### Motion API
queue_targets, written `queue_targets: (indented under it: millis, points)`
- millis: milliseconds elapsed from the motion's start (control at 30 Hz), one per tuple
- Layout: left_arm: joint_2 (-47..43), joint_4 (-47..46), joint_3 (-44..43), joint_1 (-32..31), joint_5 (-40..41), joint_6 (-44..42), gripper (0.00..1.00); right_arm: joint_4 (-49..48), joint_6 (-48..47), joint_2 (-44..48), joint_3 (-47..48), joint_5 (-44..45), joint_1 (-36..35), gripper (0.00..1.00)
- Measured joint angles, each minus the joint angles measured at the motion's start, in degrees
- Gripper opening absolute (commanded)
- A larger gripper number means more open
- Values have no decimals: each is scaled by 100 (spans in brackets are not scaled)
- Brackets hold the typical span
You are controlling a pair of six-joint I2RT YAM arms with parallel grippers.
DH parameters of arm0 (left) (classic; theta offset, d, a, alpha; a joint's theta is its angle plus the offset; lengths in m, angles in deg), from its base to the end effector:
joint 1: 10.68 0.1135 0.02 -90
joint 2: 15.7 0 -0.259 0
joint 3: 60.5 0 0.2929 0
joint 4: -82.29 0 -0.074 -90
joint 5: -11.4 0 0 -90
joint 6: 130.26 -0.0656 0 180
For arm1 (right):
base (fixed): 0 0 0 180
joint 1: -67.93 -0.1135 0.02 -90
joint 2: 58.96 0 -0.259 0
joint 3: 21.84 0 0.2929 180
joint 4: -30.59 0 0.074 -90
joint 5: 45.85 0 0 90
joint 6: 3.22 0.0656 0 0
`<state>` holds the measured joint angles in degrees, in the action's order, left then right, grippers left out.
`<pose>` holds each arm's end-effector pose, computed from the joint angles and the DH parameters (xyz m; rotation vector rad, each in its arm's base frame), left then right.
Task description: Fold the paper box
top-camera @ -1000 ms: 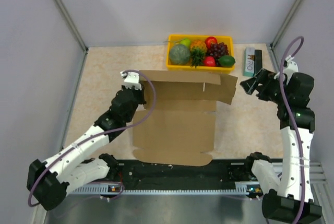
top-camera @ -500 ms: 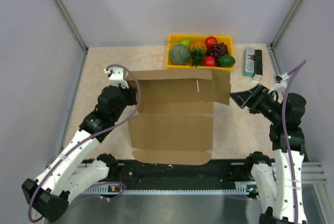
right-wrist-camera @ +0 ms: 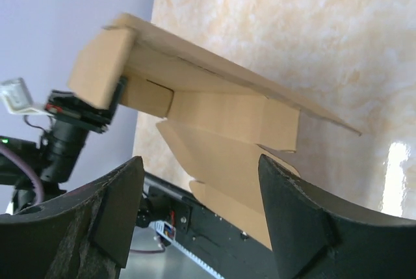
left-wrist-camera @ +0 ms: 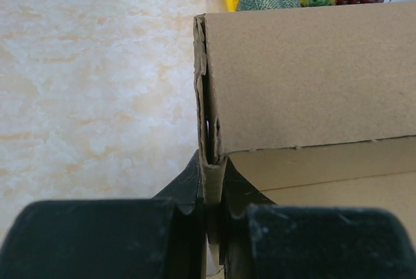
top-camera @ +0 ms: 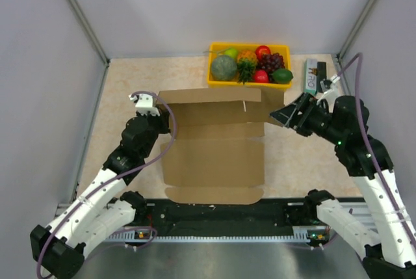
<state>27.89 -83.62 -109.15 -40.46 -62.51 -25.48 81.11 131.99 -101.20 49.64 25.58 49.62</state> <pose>0.2343 -0.1131 0.2964 0.0188 1.7334 -0.3319 0.1935 0.0860 0.3813 0.2549 2.0547 1.0265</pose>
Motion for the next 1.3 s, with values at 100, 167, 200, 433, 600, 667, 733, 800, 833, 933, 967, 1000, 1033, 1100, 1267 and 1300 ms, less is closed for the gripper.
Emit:
queue_targets:
  millis: [100,167,200,433,600,667,733,800,833,933,967,1000,1033,1100,1267,1300]
  points:
    - [4,-133,98,0,55,-48,0,459,-302,-225,811,225,-31,74]
    - [4,-190,107,0,85,-103,0,863,-590,-518,1530,452,-280,76]
    - [2,-214,107,0,109,-127,0,970,-708,-693,1906,595,-570,76]
    - [2,-223,109,0,142,-304,0,1694,-1086,-2507,4258,1606,-2345,77]
    - [2,-221,109,0,173,-404,0,2162,-1137,-3526,4881,2201,-2697,76]
    - [2,-221,109,-2,179,-426,0,2393,-1113,-3762,4898,2400,-2710,76]
    - [2,-216,109,-2,181,-446,0,2568,-1095,-3858,4876,2529,-2717,76]
    - [2,-219,109,-2,179,-450,0,2677,-1064,-3873,4863,2597,-2719,77]
    - [2,-219,109,-2,179,-448,0,2693,-1032,-3862,4857,2612,-2719,77]
    - [0,-225,118,-2,175,-446,0,2496,-870,-3790,4629,2575,-2719,78]
    - [0,-227,127,-2,175,-446,0,2387,-789,-3759,4494,2531,-2715,78]
    - [0,-225,129,-2,177,-446,0,2277,-728,-3738,4374,2485,-2697,77]
    - [-7,-225,133,-2,177,-446,0,2120,-612,-3698,4207,2439,-2680,77]
    - [-44,-221,146,-2,177,-448,0,1832,-391,-3639,3888,2299,-2594,75]
    - [-111,-197,170,0,175,-448,0,1005,297,-3322,3095,1862,-2269,67]
    - [-111,-201,184,0,175,-446,0,887,417,-3268,3001,1810,-2232,66]
